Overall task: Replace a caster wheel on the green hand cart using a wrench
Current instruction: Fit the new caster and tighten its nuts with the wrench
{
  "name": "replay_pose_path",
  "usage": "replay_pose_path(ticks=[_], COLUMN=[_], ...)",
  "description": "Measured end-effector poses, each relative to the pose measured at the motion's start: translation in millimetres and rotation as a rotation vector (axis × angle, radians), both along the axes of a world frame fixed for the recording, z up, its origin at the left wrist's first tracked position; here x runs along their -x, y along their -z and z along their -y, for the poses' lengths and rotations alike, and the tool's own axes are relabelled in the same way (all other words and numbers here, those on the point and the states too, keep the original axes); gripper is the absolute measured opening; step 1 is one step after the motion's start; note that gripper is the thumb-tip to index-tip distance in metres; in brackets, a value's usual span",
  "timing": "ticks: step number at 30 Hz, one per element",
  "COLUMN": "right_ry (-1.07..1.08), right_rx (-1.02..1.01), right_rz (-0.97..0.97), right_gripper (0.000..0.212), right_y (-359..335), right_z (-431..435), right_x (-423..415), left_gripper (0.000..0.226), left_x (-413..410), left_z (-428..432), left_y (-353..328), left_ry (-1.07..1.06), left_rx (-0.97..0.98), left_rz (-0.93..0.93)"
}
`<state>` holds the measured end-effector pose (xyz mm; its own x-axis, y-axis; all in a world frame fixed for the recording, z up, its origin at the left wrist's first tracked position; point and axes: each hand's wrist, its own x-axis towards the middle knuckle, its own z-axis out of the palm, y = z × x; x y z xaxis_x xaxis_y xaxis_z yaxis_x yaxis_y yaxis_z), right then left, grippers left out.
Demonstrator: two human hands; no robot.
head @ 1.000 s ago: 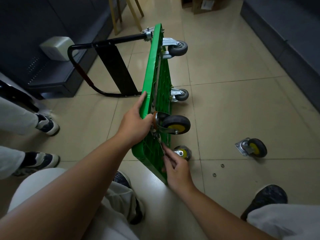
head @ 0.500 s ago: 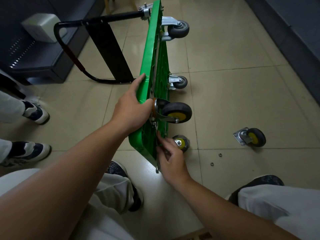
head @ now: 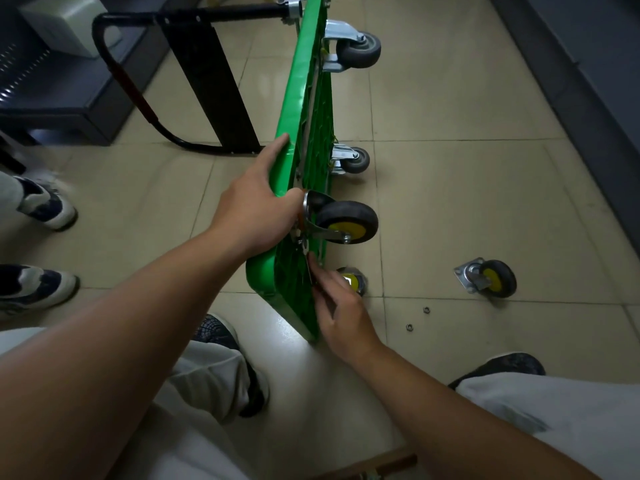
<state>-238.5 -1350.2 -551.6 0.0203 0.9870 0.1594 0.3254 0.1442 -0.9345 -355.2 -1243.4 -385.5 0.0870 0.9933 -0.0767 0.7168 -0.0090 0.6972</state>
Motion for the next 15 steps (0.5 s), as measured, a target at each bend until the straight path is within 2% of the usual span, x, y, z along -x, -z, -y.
replay_pose_path(ticks=[4, 9, 13, 15], right_ry=[0.022, 0.053, 0.109, 0.104], right_rx=[0.015, 0.178, 0.311, 0.384], right_rz=[-0.032, -0.153, -0.08, -0.111], right_gripper=[0.059, 0.05, 0.026, 0.018], right_y=[-6.5, -34.0, -63.5, -80.7], right_z=[4.5, 4.6, -1.9, -5.5], right_x=[7.7, 17.5, 10.3, 9.2], left_gripper=[0.075, 0.075, 0.074, 0.075], left_x=[-0.6, -1.5, -0.6, -1.5], left_z=[-0.6, -0.3, 0.9, 2.1], left_y=[-2.5, -5.2, -5.6, -5.8], left_ry=[-0.011, -0.007, -0.005, -0.004], left_rx=[-0.008, -0.024, -0.025, -0.023], left_rz=[-0.036, -0.071, -0.06, -0.057])
